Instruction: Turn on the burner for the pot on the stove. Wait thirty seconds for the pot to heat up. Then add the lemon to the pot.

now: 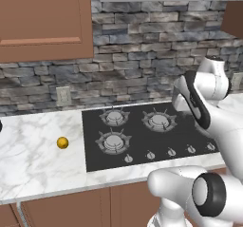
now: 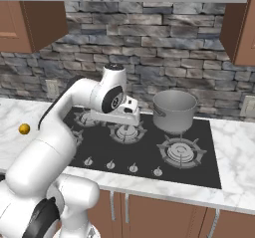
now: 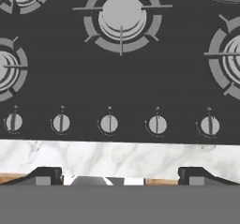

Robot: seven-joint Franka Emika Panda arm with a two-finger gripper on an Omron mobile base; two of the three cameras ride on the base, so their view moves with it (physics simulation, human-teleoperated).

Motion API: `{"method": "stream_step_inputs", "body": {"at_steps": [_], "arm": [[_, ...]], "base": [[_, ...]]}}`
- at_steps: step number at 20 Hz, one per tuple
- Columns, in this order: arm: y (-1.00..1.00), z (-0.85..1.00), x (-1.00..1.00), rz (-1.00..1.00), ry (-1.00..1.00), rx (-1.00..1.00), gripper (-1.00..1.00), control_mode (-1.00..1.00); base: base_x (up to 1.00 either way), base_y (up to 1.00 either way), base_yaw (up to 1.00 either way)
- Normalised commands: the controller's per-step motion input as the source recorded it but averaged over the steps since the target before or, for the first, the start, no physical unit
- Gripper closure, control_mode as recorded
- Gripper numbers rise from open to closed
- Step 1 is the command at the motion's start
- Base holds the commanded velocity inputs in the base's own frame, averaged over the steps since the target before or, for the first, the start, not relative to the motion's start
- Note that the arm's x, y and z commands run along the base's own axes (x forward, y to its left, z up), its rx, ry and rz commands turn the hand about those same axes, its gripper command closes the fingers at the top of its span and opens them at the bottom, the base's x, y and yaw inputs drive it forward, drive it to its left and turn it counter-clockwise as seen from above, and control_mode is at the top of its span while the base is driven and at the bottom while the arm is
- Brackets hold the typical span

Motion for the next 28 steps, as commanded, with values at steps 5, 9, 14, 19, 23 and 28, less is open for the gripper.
{"method": "stream_step_inputs", "body": {"at_steps": [5, 9, 14, 19, 23, 28], "arm": [[-0.22, -0.39, -0.02, 0.05, 0.01, -0.01, -1.0, -1.0], [-0.19, -0.29, 0.0, 0.06, 0.02, -0.01, -1.0, -1.0], [-0.15, -0.37, -0.02, 0.07, 0.02, -0.03, -1.0, -1.0], [-0.09, -0.42, -0.04, 0.04, 0.02, -0.05, -1.0, -1.0], [-0.01, -0.38, 0.0, 0.0, 0.01, -0.04, -1.0, -1.0], [-0.02, -0.38, 0.0, 0.0, 0.0, -0.02, -1.0, -1.0]], "base": [[0.0, 0.0, 0.0], [0.0, 0.0, 0.0], [0.0, 0.0, 0.0], [0.0, 0.0, 0.0], [0.0, 0.0, 0.0], [0.0, 0.0, 0.0]]}}
